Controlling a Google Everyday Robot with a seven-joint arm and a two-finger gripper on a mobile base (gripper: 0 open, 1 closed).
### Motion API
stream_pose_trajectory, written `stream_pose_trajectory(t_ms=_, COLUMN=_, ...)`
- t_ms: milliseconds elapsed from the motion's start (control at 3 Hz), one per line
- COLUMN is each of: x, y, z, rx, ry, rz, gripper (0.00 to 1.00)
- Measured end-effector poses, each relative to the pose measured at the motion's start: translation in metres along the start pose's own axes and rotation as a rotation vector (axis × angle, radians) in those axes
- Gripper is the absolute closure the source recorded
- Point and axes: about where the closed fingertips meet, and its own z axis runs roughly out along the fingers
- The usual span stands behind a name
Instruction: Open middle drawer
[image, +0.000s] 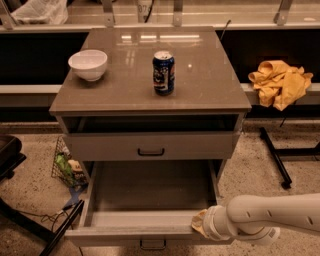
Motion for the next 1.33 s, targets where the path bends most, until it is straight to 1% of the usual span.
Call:
stream_pose_trajectory(t_ms=333, x=-0.003, y=-0.001, z=-0.006, rx=0.000, ry=0.000, rz=0.000, gripper=1.00)
stream_pose_trajectory(t_ms=667, x=-0.020, y=-0.023, z=-0.003, rx=0.019, ry=0.008, rz=-0.059, gripper=1.00)
stream_pose_trajectory(t_ms=1000, x=-0.045, y=-0.059, z=0.004, rx=0.013, ry=0.023, rz=-0.144, gripper=1.00)
stream_pose_trajectory(t_ms=1333, x=-0.045, y=-0.070, z=0.026, rx=-0.026, ry=0.023, rz=-0.151, gripper=1.00)
